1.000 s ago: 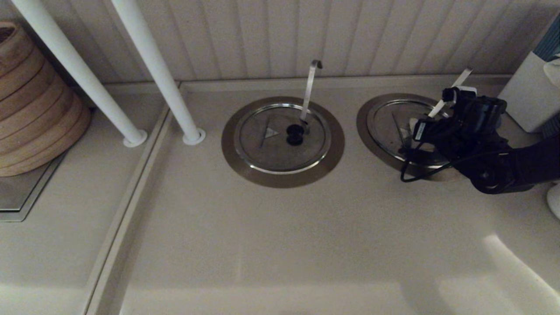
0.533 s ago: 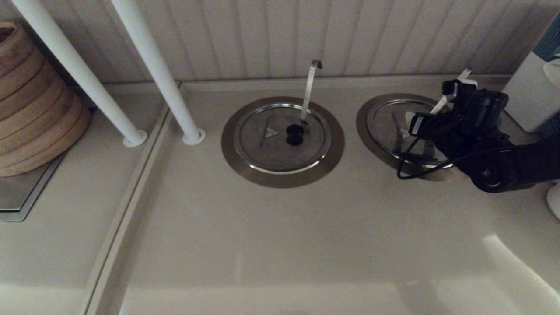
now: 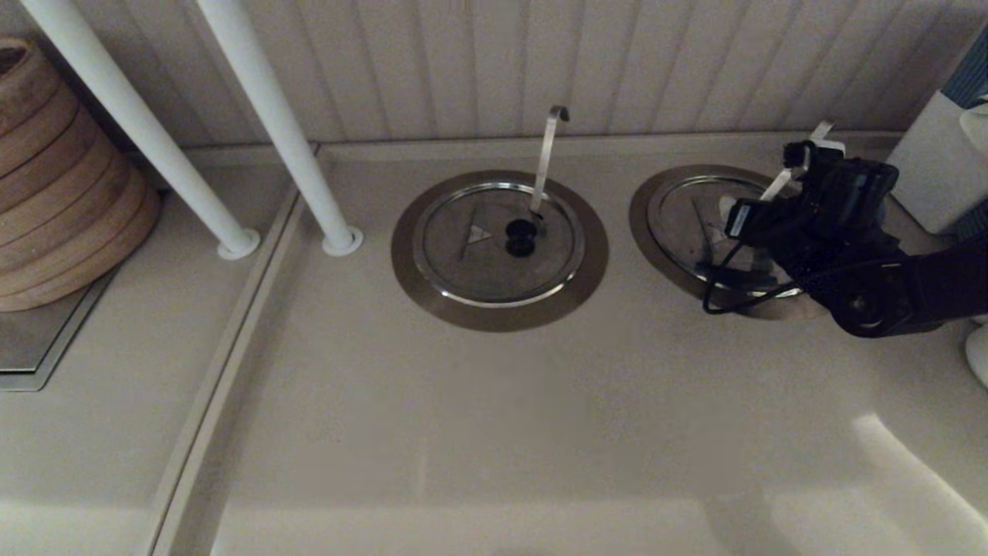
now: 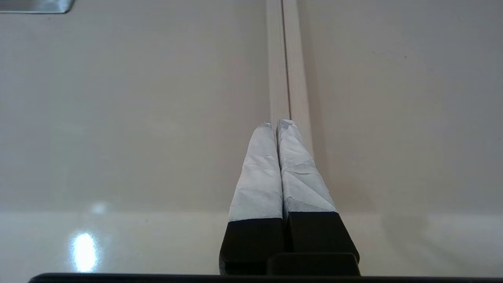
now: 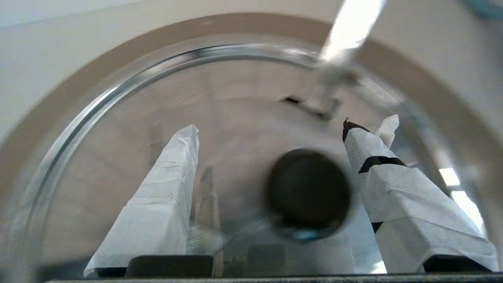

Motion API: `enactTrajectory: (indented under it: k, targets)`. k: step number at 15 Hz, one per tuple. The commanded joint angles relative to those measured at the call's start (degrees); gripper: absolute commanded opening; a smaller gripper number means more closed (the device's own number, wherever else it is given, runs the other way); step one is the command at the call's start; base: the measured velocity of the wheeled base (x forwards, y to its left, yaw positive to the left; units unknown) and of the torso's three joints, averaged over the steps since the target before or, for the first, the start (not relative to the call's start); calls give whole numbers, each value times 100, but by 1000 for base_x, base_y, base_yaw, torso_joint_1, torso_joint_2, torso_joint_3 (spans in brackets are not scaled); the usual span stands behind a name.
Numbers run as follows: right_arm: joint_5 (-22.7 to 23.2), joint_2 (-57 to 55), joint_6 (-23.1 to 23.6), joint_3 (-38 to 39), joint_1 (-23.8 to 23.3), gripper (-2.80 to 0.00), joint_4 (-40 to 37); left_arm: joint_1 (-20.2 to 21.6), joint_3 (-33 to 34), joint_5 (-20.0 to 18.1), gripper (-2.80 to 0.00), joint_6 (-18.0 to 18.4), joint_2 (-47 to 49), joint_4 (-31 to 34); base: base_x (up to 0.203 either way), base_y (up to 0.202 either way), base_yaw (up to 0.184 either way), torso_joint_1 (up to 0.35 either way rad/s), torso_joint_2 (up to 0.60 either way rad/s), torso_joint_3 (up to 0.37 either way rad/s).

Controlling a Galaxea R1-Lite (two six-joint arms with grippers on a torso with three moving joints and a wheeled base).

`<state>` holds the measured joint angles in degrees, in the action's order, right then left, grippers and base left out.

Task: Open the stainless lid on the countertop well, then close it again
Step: Open the lid

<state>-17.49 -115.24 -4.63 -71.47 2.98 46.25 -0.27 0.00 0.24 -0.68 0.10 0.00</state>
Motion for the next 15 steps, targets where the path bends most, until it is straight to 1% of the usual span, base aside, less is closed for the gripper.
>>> enactTrajectory:
  k: [1,9,12,15]
  targets:
    - [-2,-45,-3,-5,-41,0,16,0,0,2,-280,-2,-1,-5,0,0,0,0,0,0]
    - [-9,-233,-47,28,27,0,33,0,0,2,-280,-2,-1,0,0,0,0,0,0,0]
    - [-1,-139,-249,-25,80,0,33,0,0,2,-280,-2,-1,-8,0,0,0,0,0,0]
    - [-6,-16,-274,-7,183,0,33,0,0,2,-280,-2,-1,-7,0,0,0,0,0,0]
